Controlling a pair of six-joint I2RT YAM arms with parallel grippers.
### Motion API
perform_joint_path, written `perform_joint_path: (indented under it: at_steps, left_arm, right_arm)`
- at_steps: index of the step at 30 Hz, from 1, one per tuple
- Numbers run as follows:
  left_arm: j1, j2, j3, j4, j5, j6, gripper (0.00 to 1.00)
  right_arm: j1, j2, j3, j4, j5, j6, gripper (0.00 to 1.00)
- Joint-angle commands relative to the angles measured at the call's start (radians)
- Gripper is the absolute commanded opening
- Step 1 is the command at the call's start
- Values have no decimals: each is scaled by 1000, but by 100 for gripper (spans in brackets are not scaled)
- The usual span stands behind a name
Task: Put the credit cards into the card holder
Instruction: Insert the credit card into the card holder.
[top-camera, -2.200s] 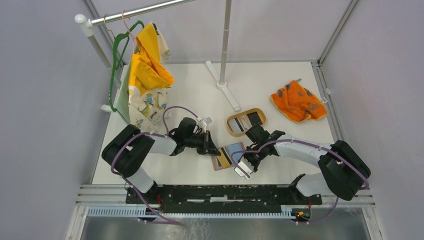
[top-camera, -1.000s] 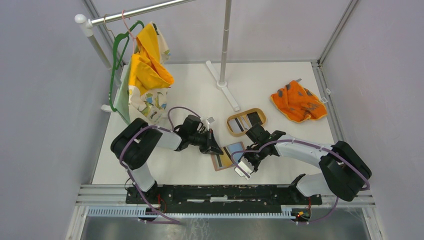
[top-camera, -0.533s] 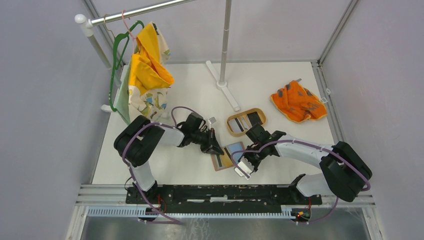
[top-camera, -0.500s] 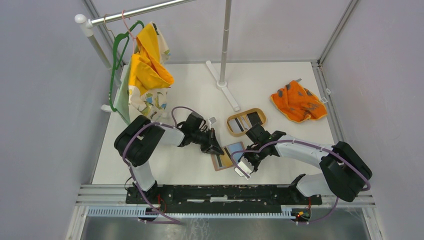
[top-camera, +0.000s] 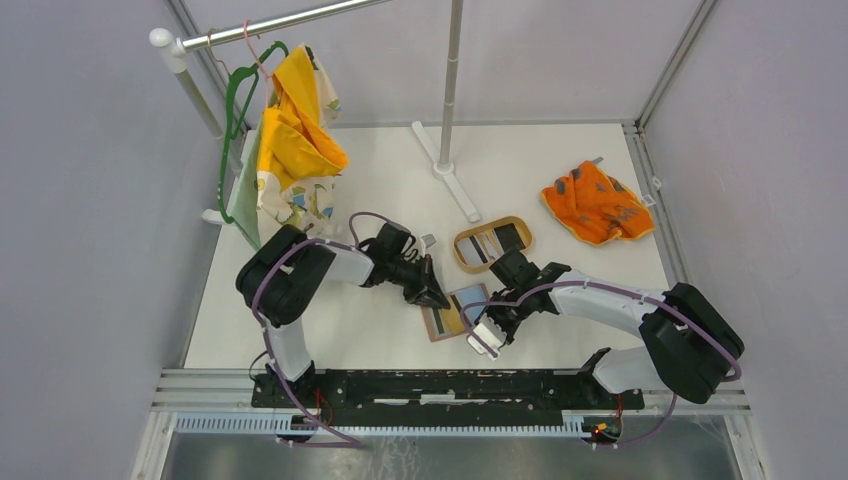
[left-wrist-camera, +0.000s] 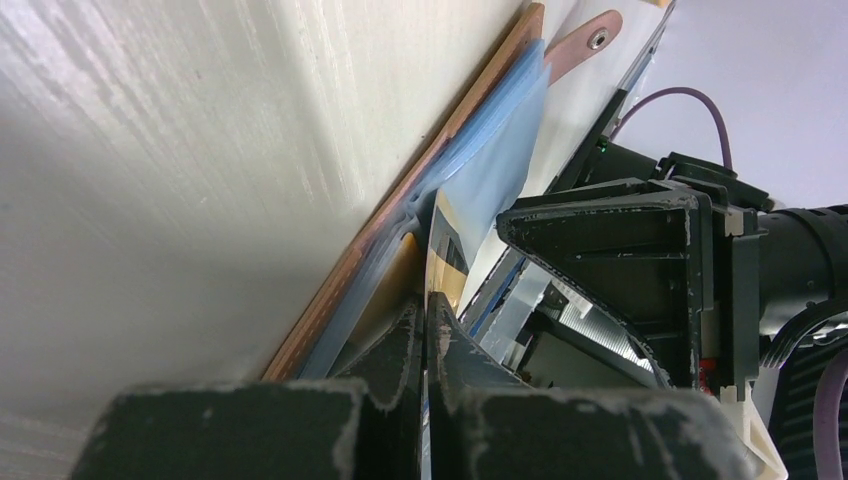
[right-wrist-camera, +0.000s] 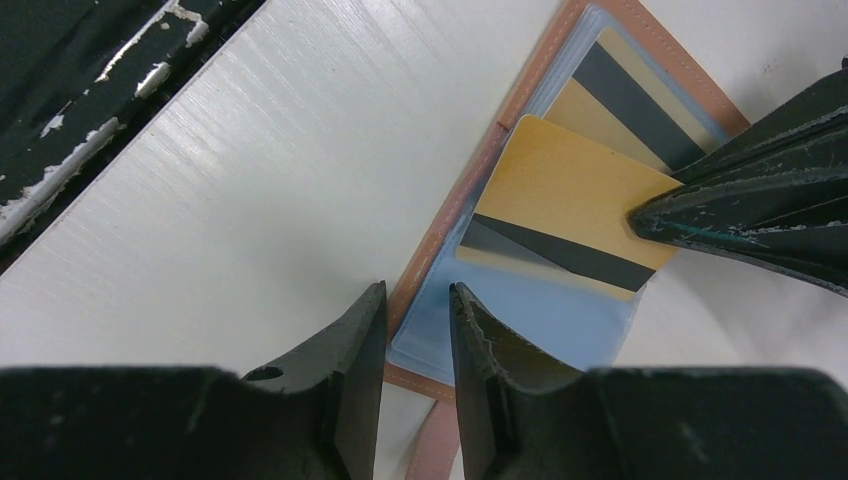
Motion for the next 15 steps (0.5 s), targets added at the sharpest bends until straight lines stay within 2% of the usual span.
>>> perform_joint_path:
  at_steps: [1,10,15]
  left_arm:
    - [-1,40,31,-62,-42,39,2]
    - [-1,63,68,-77,-28,63,2]
    - [0,76,78,-84,-27,77,2]
  right_arm:
    - [10,-18,-7,10,9,12,35]
    - [12,-24,4,12,5,34,36]
    - [12,-43,36,-10,-57,74,39]
